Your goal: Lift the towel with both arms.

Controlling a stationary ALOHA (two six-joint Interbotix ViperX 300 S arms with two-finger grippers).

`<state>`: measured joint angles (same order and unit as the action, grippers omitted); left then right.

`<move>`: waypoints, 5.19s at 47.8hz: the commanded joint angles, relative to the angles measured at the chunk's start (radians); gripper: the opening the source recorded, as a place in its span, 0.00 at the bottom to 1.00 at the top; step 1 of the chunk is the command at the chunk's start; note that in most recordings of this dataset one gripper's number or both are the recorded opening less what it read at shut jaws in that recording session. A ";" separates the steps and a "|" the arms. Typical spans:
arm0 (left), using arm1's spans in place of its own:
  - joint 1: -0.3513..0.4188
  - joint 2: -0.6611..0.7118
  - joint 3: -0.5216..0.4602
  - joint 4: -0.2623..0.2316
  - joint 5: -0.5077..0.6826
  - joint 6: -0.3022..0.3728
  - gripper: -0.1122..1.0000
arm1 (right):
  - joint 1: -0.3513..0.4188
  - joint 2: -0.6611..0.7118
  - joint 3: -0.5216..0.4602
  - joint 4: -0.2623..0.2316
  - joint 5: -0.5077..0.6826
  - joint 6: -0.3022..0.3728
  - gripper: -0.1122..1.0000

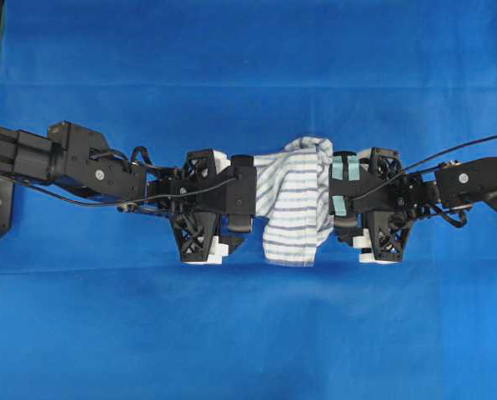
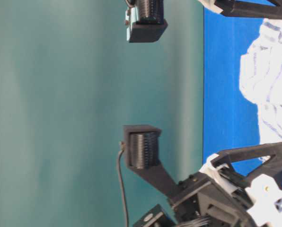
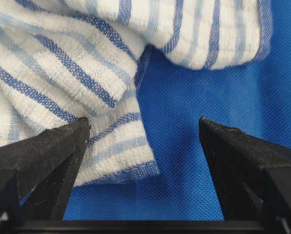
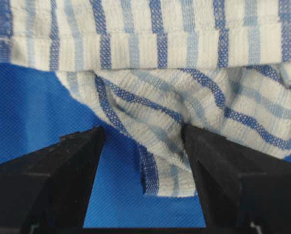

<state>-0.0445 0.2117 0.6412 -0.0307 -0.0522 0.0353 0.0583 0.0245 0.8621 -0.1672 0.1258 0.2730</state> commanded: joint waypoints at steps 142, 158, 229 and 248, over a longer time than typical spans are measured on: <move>0.080 -0.747 -0.325 0.009 0.638 0.009 0.46 | -0.006 -0.348 -0.807 -0.147 0.670 -0.020 0.19; 0.087 -0.769 -0.310 0.009 0.624 0.009 0.91 | -0.006 -0.347 -0.795 -0.190 0.692 -0.002 0.69; -0.066 -0.225 0.166 0.000 -0.011 -0.002 0.91 | 0.037 0.089 -0.261 -0.186 0.058 0.298 0.70; -0.069 -0.156 0.158 0.000 -0.023 -0.002 0.88 | 0.032 0.143 -0.267 -0.186 0.034 0.298 0.70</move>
<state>-0.1120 0.0629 0.8145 -0.0291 -0.0660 0.0337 0.0920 0.1825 0.6136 -0.3528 0.1672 0.5691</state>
